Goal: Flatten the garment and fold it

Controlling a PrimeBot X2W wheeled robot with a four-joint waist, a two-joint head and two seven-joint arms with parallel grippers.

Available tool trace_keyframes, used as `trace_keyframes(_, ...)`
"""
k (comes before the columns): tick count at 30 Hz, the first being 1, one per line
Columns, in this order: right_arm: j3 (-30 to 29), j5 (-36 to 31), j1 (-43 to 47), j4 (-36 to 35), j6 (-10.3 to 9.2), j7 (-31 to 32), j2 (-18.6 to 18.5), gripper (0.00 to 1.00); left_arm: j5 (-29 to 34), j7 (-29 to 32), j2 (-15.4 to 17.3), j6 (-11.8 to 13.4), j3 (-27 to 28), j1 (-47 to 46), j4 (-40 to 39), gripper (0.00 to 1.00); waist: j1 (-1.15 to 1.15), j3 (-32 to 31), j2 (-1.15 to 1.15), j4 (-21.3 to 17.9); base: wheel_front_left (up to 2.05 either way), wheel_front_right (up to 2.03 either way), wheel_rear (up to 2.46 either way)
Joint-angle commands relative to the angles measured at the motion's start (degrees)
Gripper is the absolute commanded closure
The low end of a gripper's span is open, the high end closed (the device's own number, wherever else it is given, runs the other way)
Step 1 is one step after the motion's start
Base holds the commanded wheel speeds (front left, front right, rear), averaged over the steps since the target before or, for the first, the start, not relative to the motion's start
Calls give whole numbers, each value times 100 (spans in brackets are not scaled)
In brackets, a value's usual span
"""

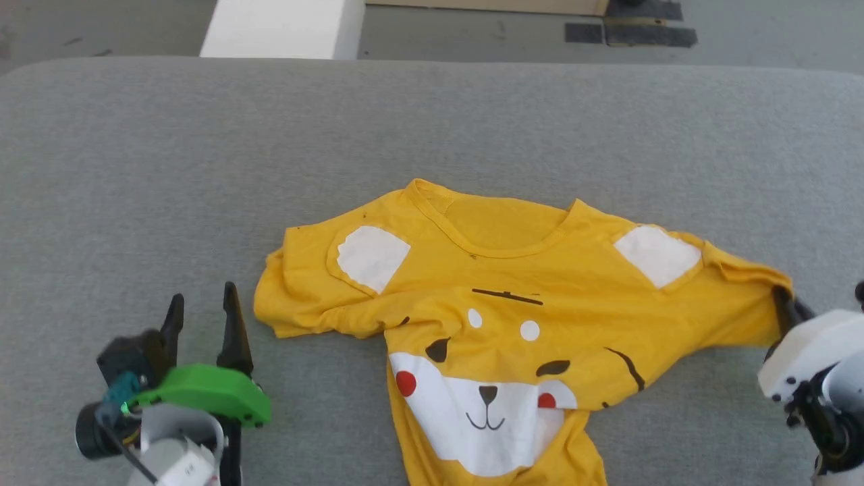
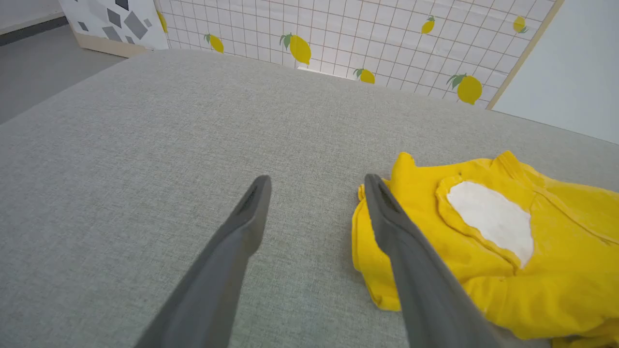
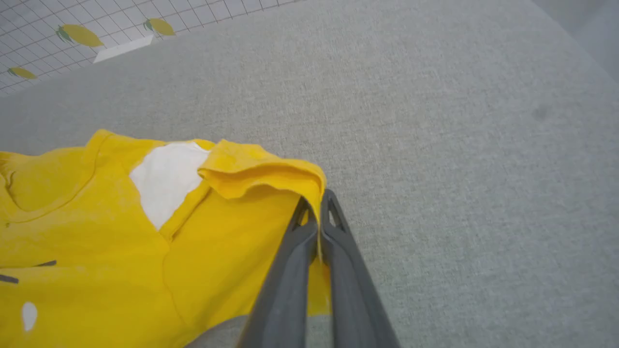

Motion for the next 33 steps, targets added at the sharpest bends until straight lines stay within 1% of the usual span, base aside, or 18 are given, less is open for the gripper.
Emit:
trace_keyframes(1, -38, 191, 64, 131, -9, 63, -3, 100, -52, 145, 78, 27, 27, -194, 28, 0, 0, 146, 0, -173, 0, 0, 0)
trace_keyframes(2, -57, 309, 84, 237, -9, 87, -3, 100, -65, 310, 122, 33, 21, -275, 58, 0, 0, 171, 0, -215, 0, 0, 0)
trace_keyframes(3, -35, 352, 98, 292, -9, 85, -3, 76, -72, 443, 160, 38, 14, -343, 76, 0, 0, 193, 0, -250, 0, 0, 0)
trace_keyframes(4, -20, 433, 104, 354, -9, 54, -3, 41, -79, 591, 202, 47, 8, -437, 88, 0, 0, 211, 0, -292, 0, 0, 0)
trace_keyframes(5, -11, 500, 113, 403, -9, 28, -3, 48, -85, 698, 228, 60, 6, -512, 90, 0, 0, 222, 0, -322, 0, 0, 0)
trace_keyframes(6, -10, 547, 135, 454, -9, -2, -3, 36, -94, 858, 258, 73, -9, -598, 102, 0, 0, 233, 0, -360, 0, 0, 0)
trace_keyframes(7, -16, 560, 149, 470, -9, -53, -3, 2, -95, 1003, 287, 85, -27, -656, 120, 0, 0, 241, 0, -393, 0, 0, 0)
trace_keyframes(8, -51, 571, 160, 476, -9, -144, -3, 0, -81, 1194, 327, 113, -55, -721, 144, 0, 0, 249, 0, -433, 0, 0, 0)
trace_keyframes(12, -52, 562, 211, 360, -9, -489, -3, 0, -43, 1992, 544, 154, -163, -879, 288, 0, 0, 282, 0, -605, 0, 0, 0)
trace_keyframes(16, -22, 583, 294, 171, -9, -778, -3, 0, -34, 2635, 759, 192, -197, -1006, 350, 0, 0, 327, 0, -768, 0, 0, 0)
trace_keyframes(19, 13, 641, 363, 62, -9, -857, -3, 0, -29, 3028, 894, 224, -212, -1087, 389, 0, 0, 386, 0, -867, 0, 0, 0)
trace_keyframes(24, 103, 755, 422, -55, -9, -922, -3, 0, -118, 3558, 1037, 188, -238, -1268, 425, 0, 0, 523, 0, -997, 0, 0, 0)
trace_keyframes(27, 146, 801, 411, -92, -9, -928, -3, 0, -209, 4105, 1071, 199, -306, -1305, 505, 0, 0, 586, 0, -1055, 0, 0, 0)
trace_keyframes(29, 175, 823, 404, -122, -9, -921, -3, 0, -299, 4580, 1108, 151, -393, -1263, 539, 0, 0, 606, 0, -1090, 0, 0, 0)
trace_keyframes(31, 206, 847, 404, -188, -9, -905, -3, 0, -407, 5021, 1157, 48, -495, -1171, 444, 100, 0, 622, 0, -1124, 0, 0, 0)
trace_keyframes(33, 235, 833, 394, -249, -9, -904, -3, 0, -475, 5154, 1190, 2, -504, -1124, 289, 100, 0, 637, 0, -1138, 0, 0, 0)
